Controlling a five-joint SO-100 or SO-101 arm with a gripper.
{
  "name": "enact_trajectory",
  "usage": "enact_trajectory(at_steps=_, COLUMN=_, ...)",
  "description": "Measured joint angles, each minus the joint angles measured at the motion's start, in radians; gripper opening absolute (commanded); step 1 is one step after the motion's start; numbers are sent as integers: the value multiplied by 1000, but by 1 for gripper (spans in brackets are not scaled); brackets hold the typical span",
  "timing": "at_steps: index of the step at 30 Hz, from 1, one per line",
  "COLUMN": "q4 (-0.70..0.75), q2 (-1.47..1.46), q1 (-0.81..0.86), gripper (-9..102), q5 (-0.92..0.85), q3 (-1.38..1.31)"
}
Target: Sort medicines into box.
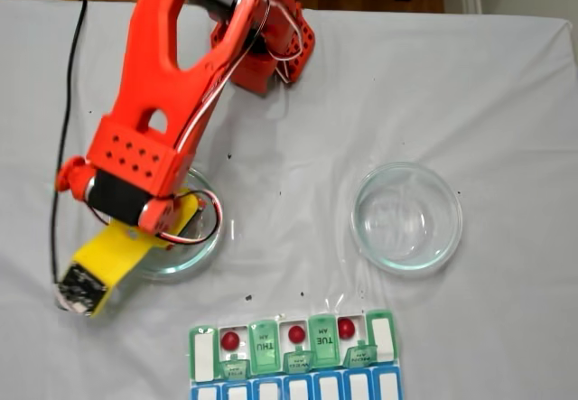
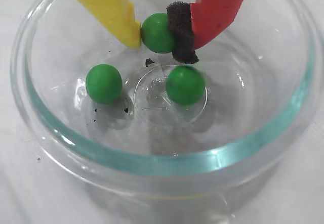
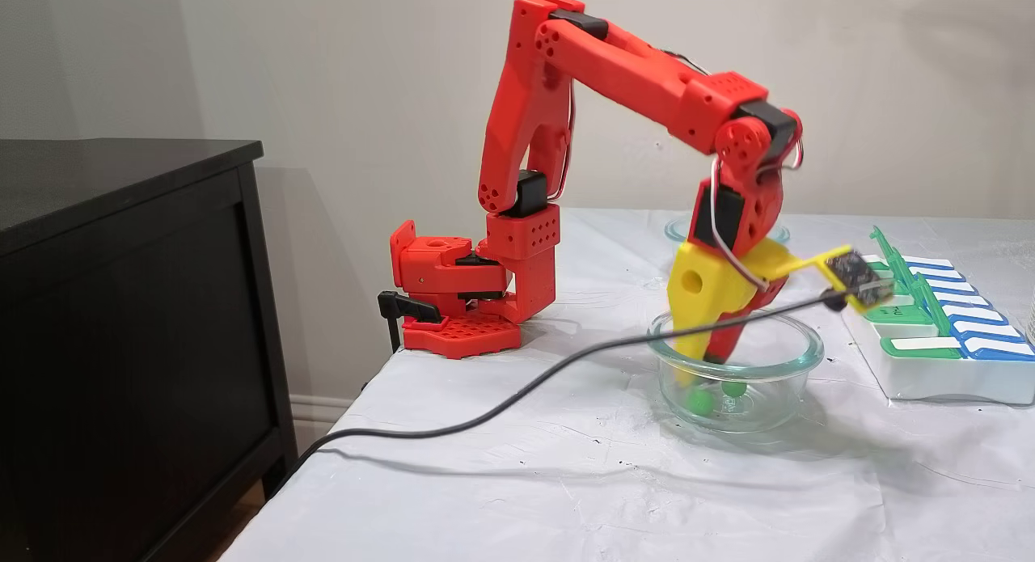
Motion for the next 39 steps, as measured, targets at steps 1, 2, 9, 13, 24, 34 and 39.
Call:
enact_trajectory(at_steps=1, q4=-18, q2=29, q1=0, gripper=0, q5=25, q3=0)
enact_trajectory(at_steps=2, q4=-43, q2=67, q1=0, gripper=0, q5=58, q3=0)
enact_trajectory(at_steps=9, q4=-256, q2=367, q1=-75, gripper=0, q5=373, q3=107)
enact_trajectory(at_steps=13, q4=-354, q2=509, q1=-189, gripper=0, q5=611, q3=172)
enact_trajectory(at_steps=24, q4=-617, q2=588, q1=-486, gripper=0, q5=937, q3=374)
enact_trajectory(at_steps=34, q4=-782, q2=495, q1=-627, gripper=0, q5=1020, q3=434)
enact_trajectory(at_steps=39, q4=-839, q2=413, q1=-660, gripper=0, q5=1020, q3=442)
